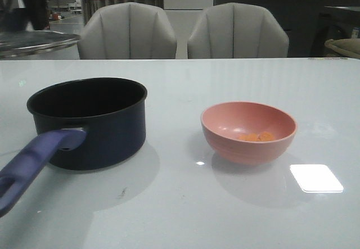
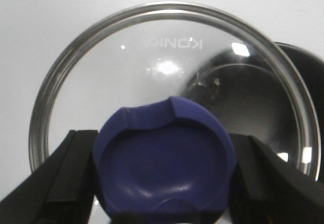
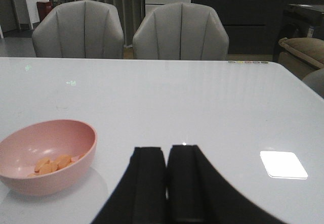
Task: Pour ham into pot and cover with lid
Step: 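Lift the glass lid off the pot and set it beside the pot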
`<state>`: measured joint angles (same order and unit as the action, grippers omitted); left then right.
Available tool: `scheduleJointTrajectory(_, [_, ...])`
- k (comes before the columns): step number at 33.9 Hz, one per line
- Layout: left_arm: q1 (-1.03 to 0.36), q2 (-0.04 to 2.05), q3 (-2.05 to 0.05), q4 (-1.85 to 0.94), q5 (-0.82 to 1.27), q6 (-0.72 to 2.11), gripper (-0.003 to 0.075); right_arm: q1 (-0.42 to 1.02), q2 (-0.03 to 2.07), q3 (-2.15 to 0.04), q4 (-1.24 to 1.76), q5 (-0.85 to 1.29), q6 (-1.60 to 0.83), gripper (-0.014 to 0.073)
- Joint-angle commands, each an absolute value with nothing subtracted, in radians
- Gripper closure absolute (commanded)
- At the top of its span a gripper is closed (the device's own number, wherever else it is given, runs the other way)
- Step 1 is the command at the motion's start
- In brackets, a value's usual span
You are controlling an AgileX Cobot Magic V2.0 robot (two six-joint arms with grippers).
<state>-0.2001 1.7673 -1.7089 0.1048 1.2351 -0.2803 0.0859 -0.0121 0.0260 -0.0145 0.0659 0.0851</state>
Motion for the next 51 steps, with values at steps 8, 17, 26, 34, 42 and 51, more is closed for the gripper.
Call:
scheduleJointTrajectory(8, [0.023, 1.642, -1.428, 0.0, 0.967, -0.135, 0.0477, 0.08, -0.03, 0.022, -0.024, -0.022, 0.077, 0.0444])
scheduleJointTrajectory(17, [0.078, 1.646, -1.185, -0.079, 0.696, -0.065, 0.0477, 0.08, -0.03, 0.022, -0.024, -0.022, 0.077, 0.0444])
scheduleJointTrajectory(26, [0.076, 1.707, -1.149, -0.076, 0.667, -0.063, 0.0476, 0.08, -0.03, 0.022, -0.024, -0.022, 0.077, 0.0444])
scheduleJointTrajectory(34, [0.074, 1.748, -1.149, -0.076, 0.679, -0.03, 0.0454, 0.08, -0.03, 0.022, -0.024, -0.022, 0.077, 0.0444])
scheduleJointTrajectory(42, [0.072, 1.756, -1.149, -0.076, 0.697, -0.012, 0.0149, 0.08, -0.03, 0.022, -0.024, -0.022, 0.077, 0.0444])
scheduleJointTrajectory(51, [0.046, 1.744, -1.183, -0.064, 0.736, -0.012, 0.01, 0.08, -0.03, 0.022, -0.024, -0.022, 0.077, 0.0444])
